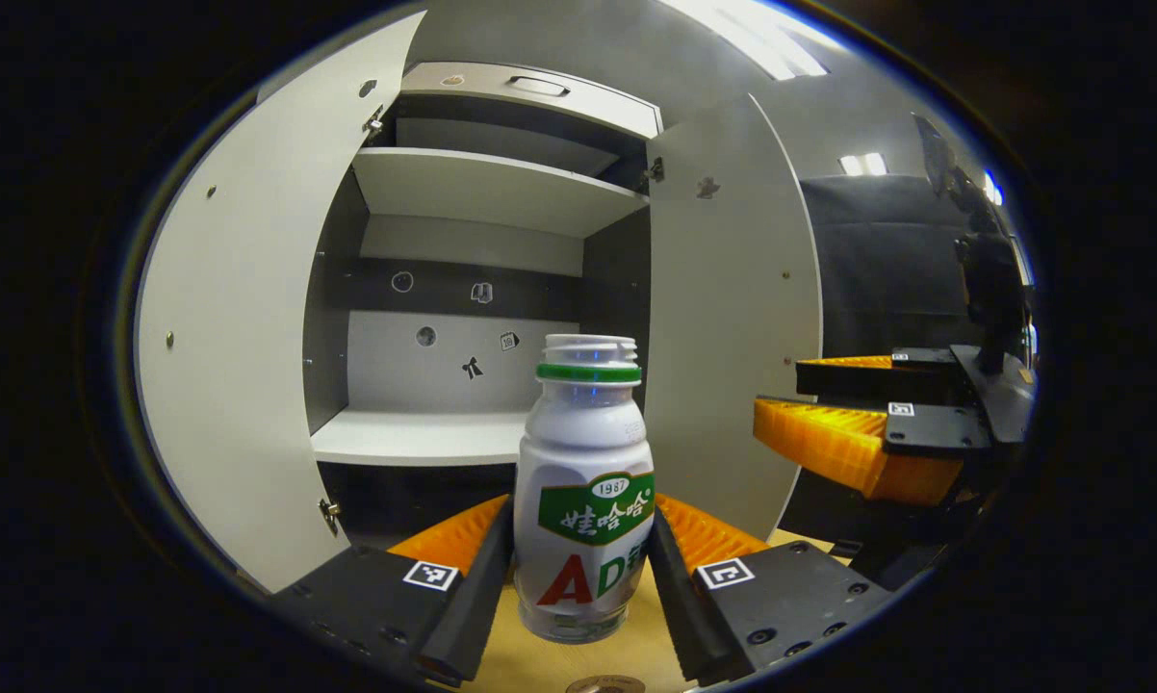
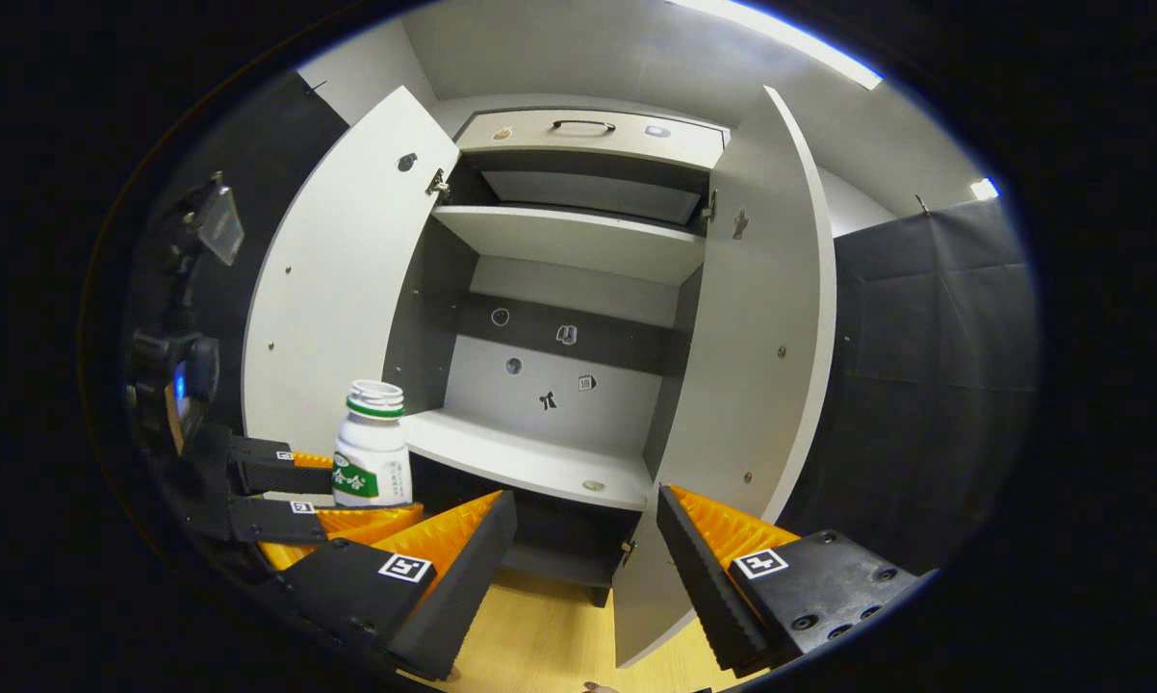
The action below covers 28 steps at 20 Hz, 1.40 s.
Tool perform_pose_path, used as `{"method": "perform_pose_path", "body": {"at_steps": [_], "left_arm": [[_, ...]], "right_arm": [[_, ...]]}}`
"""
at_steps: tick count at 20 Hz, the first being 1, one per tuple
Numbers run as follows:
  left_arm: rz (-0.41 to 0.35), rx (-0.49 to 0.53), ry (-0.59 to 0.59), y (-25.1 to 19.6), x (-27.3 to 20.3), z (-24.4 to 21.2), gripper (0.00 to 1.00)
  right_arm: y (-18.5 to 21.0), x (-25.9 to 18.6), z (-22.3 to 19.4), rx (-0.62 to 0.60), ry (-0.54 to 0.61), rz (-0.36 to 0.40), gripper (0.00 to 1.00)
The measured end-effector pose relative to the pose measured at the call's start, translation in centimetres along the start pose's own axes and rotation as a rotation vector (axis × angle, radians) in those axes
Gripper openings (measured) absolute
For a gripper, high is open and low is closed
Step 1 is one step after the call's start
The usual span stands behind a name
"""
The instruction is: Grasp the bottle in the cabinet with the left hand and place it on the coaster, then close the right door with the right hand and the left door with the left hand.
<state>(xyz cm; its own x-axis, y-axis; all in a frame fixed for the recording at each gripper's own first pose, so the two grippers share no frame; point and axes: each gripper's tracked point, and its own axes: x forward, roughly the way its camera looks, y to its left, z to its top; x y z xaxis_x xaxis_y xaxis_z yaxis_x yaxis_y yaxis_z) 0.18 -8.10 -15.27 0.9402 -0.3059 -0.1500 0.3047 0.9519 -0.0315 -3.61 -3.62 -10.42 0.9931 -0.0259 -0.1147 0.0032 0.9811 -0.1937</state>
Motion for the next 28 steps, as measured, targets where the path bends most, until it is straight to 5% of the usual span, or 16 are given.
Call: {"method": "perform_pose_path", "body": {"at_steps": [15, 28], "left_arm": [[0.095, -0.024, 0.033, -4.9, -2.5, -20.8, 0.75], [0.156, -0.033, -0.001, -4.2, -3.0, -26.3, 0.78]], "right_arm": [[-0.1, -1.2, -13.4, -0.025, 0.089, 0.109, 0.98], [2.9, -1.9, -21.2, -0.057, 0.190, 0.222, 0.98]]}}
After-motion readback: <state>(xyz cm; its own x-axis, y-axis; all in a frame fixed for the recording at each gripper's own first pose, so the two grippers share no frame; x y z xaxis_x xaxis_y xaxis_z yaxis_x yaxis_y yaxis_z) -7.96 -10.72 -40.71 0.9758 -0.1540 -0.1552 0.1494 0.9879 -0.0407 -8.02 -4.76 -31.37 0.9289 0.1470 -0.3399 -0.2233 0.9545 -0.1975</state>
